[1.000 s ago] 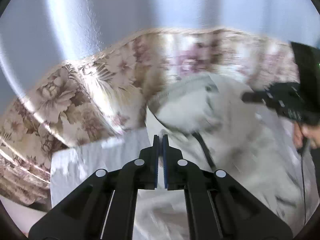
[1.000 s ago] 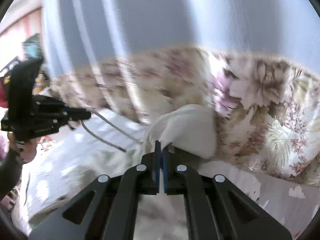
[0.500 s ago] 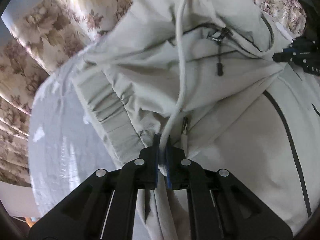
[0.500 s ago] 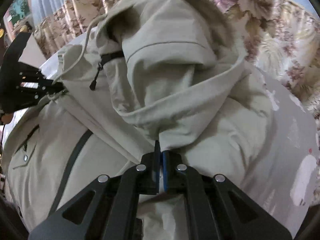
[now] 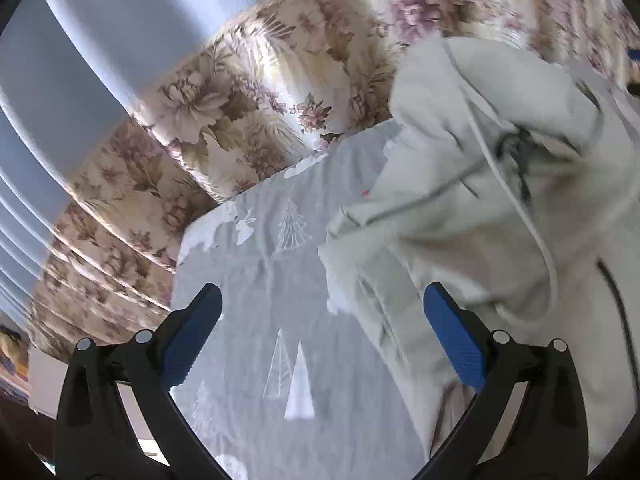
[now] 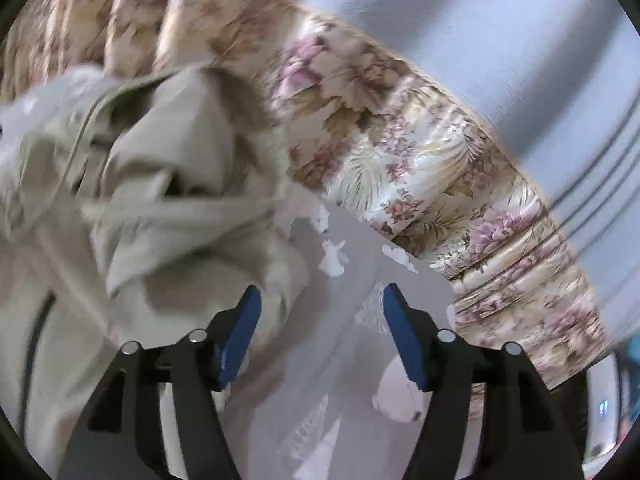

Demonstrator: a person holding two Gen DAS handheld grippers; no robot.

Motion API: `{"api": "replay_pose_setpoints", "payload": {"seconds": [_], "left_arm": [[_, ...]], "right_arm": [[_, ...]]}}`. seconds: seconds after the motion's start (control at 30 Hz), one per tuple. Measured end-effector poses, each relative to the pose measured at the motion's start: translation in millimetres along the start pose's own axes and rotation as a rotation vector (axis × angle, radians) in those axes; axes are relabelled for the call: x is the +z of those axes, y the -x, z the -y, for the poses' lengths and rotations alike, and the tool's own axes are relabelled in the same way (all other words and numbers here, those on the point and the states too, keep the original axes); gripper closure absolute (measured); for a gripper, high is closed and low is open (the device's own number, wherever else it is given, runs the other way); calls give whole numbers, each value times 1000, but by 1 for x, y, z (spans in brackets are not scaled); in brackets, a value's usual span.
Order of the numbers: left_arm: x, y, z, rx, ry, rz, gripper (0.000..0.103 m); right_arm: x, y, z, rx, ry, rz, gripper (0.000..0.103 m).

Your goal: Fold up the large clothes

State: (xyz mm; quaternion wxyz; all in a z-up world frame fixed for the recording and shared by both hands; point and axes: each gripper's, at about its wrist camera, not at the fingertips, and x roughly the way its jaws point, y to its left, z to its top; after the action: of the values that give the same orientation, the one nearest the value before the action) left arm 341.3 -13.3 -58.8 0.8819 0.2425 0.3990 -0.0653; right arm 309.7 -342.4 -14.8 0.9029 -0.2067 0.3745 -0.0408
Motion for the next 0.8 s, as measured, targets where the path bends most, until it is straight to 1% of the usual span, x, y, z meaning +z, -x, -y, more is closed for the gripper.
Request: {"api": "replay_pose_setpoints", "payload": {"seconds": [0.07,0.13,0.2,0.23,0.27,0.37,0.4,0.43,0.5,0.57,0.6,0.67,0.7,0.73,0.77,0.8], "left_arm": [[15,-9,-3,-9,1,-6,3],[35,-23,-5,3,-8,0,3],[56,-32,-6,13,-11,13,3],[71,-36,-7,-2,-2,25,3],[87,-41,-8,-36,17,29,3],[130,-53,-1,-136,47,12,3],[147,-59,6,-162,44,1,3],[158,-62,13,-171,43,-4,3],[183,-71,34,-196,19,-18,3],[200,-77,55,-188,-13,-26,3],[207,-80,65,-174,-27,-33,3],[222,-96,89,-98,-75,-62,3],[227,-104,98,-60,-97,-71,3],[230,-109,103,-23,-115,-70,11],[232,-113,105,4,-127,-69,23],[234,-119,103,10,-120,-87,57]], "right_arm": [[11,-4,18,12,-71,30,34],[19,-11,28,29,-131,47,29],[31,-29,42,78,-213,33,29],[33,-36,46,102,-258,31,28],[37,-42,52,138,-306,29,28],[41,-69,67,353,-515,-12,29],[40,-80,68,427,-583,-40,29],[39,-89,63,459,-611,-81,29],[37,-103,50,465,-606,-138,29],[38,-116,37,461,-576,-190,29],[40,-125,27,449,-550,-230,29],[41,-138,11,442,-507,-283,29],[41,-142,7,437,-485,-295,30],[40,-146,1,435,-457,-306,40],[40,-152,-8,453,-432,-329,49],[39,-155,-12,467,-423,-338,69]]}}
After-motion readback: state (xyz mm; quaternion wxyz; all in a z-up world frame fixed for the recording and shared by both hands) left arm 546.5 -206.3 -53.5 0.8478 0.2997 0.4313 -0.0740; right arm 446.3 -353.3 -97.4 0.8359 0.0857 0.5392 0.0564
